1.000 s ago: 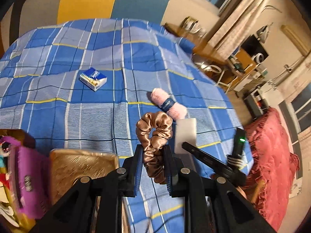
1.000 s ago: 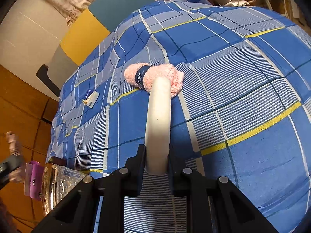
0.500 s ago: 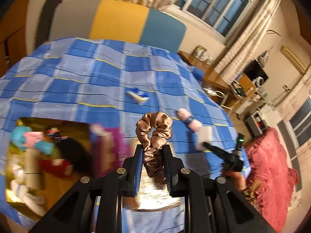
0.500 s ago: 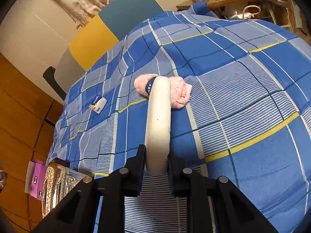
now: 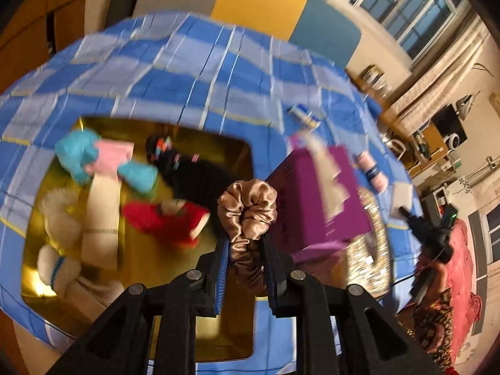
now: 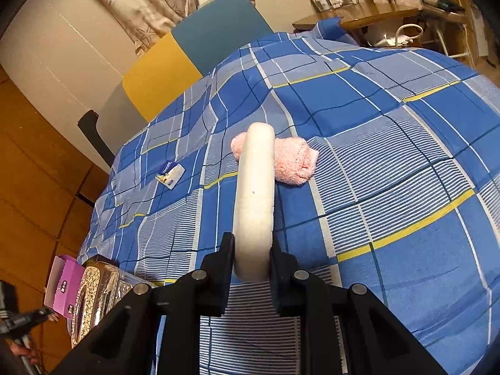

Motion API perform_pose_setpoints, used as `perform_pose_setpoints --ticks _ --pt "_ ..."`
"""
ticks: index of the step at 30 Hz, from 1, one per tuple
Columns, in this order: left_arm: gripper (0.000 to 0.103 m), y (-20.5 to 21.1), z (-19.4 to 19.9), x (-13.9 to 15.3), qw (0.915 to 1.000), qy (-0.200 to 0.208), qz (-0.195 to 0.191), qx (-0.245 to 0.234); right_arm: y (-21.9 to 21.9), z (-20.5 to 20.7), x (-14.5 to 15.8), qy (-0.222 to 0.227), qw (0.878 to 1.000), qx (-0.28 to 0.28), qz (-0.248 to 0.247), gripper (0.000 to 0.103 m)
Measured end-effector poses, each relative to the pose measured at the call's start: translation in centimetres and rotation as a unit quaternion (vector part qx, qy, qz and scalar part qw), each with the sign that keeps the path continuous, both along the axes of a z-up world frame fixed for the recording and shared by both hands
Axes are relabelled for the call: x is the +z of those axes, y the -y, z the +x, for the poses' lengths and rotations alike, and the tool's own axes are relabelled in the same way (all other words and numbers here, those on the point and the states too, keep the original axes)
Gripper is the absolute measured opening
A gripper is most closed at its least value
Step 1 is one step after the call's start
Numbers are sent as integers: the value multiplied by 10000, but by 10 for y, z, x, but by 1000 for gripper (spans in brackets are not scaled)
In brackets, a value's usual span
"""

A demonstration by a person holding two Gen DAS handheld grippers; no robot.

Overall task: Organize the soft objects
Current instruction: 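Carry the scrunchie over the gold tray with the left tool while the right tool holds the pad, then open the left tool to drop the brown scrunchie into the gold tray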

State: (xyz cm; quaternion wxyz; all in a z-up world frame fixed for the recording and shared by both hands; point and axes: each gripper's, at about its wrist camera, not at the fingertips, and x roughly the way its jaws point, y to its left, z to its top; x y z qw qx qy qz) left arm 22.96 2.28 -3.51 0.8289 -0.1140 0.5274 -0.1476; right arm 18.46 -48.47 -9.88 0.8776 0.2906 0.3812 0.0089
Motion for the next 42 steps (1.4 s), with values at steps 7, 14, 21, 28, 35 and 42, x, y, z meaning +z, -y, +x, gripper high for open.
perform_pose_setpoints --ticks 7,14,21,28,35,42 --pt "19 -5 0 -42 9990 -233 355 -99 -1 -5 1 44 10000 -38 -33 21" --pt "46 -2 -1 -66 9985 -502 55 -203 -2 -8 2 67 9999 -92 -95 21" --pt "47 -28 -21 -55 9979 -183 -534 310 -16 -15 8 171 9995 -9 -267 21" --pt "47 -57 -51 -32 9942 474 -528 810 -35 -40 38 540 9974 -77 -481 21" --pt "47 -86 -62 -8 9843 1035 -498 1339 -72 -63 92 1025 9900 -33 -965 21" --pt "47 -109 -72 0 9803 1166 -623 1464 -148 -78 150 1839 9769 508 -959 21"
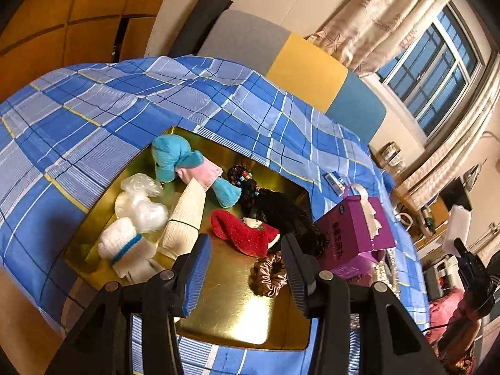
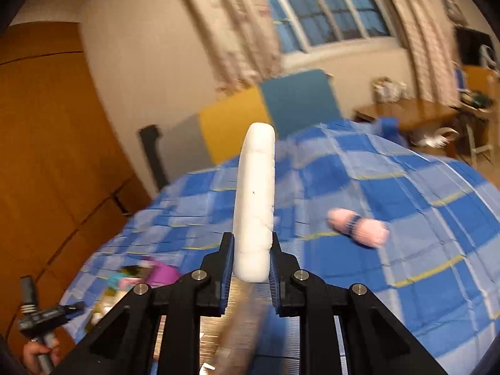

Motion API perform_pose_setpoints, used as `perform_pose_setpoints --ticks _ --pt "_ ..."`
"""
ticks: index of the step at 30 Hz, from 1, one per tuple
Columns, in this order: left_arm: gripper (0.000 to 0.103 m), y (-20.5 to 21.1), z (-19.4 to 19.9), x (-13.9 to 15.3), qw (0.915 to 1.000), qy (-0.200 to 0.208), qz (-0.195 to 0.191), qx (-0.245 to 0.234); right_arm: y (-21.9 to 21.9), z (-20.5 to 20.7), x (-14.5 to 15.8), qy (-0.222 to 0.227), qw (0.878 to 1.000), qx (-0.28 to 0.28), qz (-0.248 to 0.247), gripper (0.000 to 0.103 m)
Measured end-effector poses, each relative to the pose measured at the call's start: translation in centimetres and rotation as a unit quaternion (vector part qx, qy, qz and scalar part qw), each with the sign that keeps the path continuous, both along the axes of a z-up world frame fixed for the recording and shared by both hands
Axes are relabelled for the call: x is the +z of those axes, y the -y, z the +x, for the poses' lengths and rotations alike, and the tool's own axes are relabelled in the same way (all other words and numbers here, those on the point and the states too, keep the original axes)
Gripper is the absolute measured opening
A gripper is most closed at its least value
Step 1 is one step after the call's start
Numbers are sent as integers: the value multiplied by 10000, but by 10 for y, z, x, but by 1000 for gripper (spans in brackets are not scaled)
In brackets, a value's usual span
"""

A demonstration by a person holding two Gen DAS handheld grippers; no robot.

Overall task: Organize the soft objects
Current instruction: 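Open the left tool to drop the brown scrunchie into the gold tray, then lower the white pad into the gold tray with the right tool and release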

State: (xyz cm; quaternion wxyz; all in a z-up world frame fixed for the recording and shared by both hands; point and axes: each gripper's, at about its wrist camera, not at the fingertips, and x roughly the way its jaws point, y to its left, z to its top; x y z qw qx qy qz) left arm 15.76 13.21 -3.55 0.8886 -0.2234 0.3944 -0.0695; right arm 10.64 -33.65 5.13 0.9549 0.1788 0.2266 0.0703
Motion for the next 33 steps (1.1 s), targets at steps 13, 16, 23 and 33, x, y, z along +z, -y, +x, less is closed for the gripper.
perform_pose_setpoints --ticks 13,16,23,33 --pt "47 -47 -25 5 9988 157 -323 346 -213 4 -1 -255 9728 2298 -156 21" --pt "47 -55 -28 -1 9984 71 -425 374 -256 10 -27 -630 9610 2691 -115 21" --pt "47 -62 -36 -12 9982 -44 -512 307 -307 38 -98 -1689 9398 2969 -112 21" --pt "47 -70 -40 -17 9974 -72 -651 288 -335 72 -145 -2604 9151 3078 -8 21"
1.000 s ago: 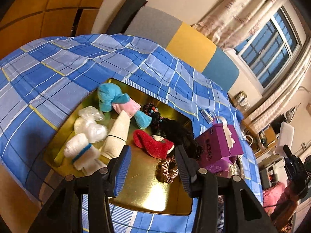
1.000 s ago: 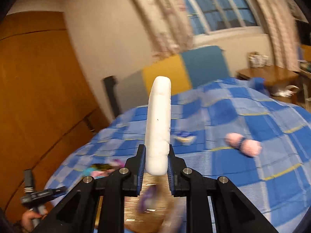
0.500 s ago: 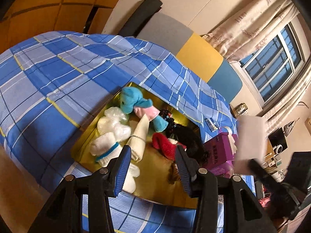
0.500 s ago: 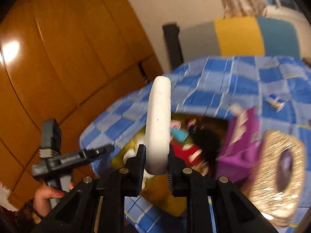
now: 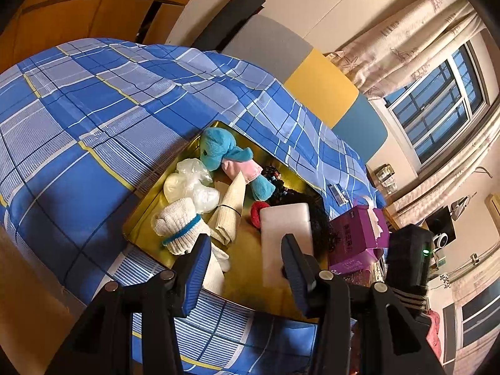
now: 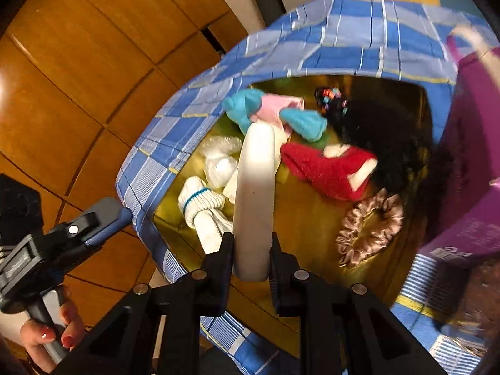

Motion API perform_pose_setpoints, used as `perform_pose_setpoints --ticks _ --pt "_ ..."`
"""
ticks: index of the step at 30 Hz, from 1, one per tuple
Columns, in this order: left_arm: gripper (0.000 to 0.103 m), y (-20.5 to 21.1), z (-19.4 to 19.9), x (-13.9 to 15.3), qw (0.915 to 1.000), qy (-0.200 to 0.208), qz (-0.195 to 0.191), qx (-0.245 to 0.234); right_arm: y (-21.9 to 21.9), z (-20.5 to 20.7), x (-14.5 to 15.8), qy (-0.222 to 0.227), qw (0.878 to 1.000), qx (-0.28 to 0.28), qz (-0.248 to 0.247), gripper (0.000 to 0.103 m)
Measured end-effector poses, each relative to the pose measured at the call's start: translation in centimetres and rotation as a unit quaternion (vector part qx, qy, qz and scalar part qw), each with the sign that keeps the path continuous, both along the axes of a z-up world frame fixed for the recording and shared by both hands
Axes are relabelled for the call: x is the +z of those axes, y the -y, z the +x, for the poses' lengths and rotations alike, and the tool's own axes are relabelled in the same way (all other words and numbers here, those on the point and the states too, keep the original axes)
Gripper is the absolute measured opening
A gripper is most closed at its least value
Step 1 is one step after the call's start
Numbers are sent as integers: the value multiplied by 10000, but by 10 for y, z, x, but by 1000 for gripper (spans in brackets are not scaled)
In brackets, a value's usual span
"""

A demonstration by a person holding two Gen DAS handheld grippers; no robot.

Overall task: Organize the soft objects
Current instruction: 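Lower the white pad into the gold tray with the right tool and release, then withdraw both tools from the tray and reach the right tool to the pink dishcloth roll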

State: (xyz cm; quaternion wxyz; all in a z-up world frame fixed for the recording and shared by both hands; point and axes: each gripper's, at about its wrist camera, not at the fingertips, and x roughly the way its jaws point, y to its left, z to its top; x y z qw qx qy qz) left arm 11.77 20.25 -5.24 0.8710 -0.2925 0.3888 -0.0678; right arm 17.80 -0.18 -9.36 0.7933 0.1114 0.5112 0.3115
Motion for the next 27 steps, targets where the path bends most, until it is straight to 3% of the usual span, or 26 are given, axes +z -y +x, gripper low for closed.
perform_pose_setpoints --ticks 6,7,9,12,16,27 --pt "47 2 -1 -3 10000 -54 -38 -14 -7 9 -24 -402 9990 -82 -162 25" --pt "47 2 -1 -4 10000 -52 -50 -27 -7 10 -26 -419 9988 -90 -230 28" --pt "47 4 0 -5 9999 -87 -36 -49 -7 10 -28 -391 9987 -149 -307 46" --pt "47 6 0 -5 9999 -81 -28 -75 -1 3 -17 -171 9992 -210 -292 57" --pt "47 8 0 -6 9999 -98 -52 -84 5 -7 4 322 9979 -305 -474 60" --pt "47 22 1 -12 9994 -235 -11 -240 14 -32 35 786 9961 -226 -334 60"
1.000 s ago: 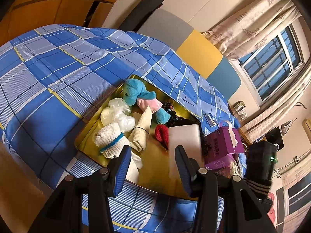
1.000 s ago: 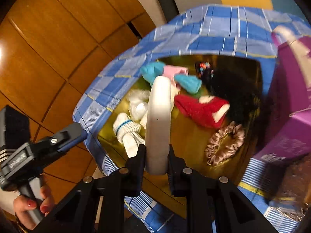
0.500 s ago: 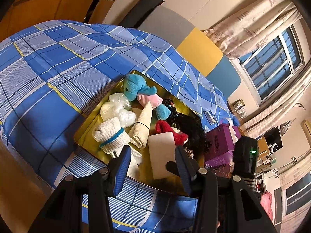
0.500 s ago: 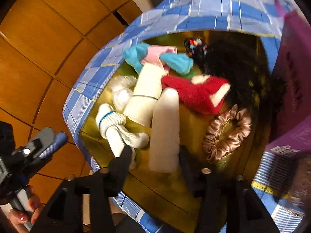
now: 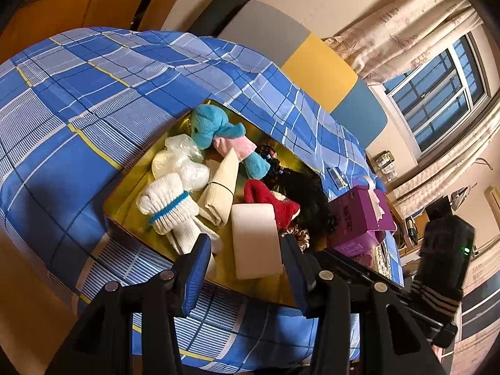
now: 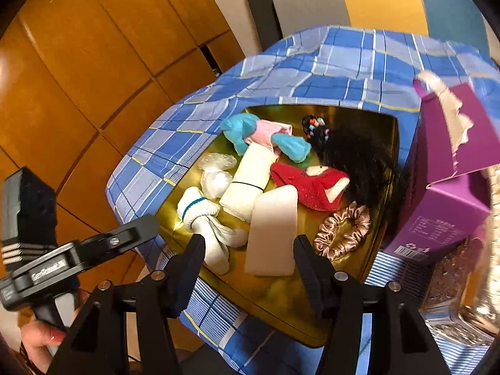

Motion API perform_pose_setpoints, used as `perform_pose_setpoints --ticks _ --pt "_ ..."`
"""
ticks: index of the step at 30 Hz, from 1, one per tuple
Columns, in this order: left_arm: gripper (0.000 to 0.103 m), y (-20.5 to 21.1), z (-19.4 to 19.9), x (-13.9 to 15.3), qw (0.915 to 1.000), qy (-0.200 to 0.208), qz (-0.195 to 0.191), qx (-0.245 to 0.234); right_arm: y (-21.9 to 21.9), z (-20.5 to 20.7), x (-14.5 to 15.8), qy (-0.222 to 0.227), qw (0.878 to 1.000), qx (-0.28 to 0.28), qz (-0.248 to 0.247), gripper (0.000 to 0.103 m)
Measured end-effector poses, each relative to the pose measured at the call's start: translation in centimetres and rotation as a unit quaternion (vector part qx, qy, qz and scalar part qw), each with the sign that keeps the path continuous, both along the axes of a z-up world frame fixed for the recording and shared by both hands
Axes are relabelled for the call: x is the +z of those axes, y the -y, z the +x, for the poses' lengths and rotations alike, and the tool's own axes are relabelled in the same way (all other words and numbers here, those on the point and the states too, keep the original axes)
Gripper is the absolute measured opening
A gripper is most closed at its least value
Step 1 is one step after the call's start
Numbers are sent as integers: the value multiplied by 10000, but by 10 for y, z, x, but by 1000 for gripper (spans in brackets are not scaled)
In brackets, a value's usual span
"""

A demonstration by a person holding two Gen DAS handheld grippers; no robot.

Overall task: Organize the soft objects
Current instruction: 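Withdraw both tools from the tray and reach the right tool to the pink dishcloth roll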

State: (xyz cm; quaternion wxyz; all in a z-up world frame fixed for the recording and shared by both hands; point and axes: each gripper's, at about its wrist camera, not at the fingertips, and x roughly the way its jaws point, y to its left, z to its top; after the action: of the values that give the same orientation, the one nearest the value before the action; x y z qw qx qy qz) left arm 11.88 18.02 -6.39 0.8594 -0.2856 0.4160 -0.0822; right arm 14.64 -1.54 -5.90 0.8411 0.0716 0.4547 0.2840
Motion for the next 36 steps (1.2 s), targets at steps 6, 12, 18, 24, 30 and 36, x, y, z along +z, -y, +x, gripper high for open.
perform_pose_setpoints --ticks 6,12,18,24,30,36 --pt "47 7 1 -3 9999 -99 91 -43 2 -16 10 398 9987 94 -289 60" --pt "53 23 4 -6 9995 -190 38 -239 30 -29 18 485 9986 21 -195 60" --pt "62 43 5 0 9990 -114 138 -420 82 -41 51 932 9942 -513 -130 60" --pt "62 67 8 2 9975 -120 181 -666 151 -41 75 1238 9830 -1328 -287 63" --pt "62 102 9 12 9927 54 173 -1194 236 -31 69 1172 9635 -2324 -622 67" --pt "62 135 13 25 9870 294 267 -1558 324 -7 18 461 9471 -3007 -1026 67"
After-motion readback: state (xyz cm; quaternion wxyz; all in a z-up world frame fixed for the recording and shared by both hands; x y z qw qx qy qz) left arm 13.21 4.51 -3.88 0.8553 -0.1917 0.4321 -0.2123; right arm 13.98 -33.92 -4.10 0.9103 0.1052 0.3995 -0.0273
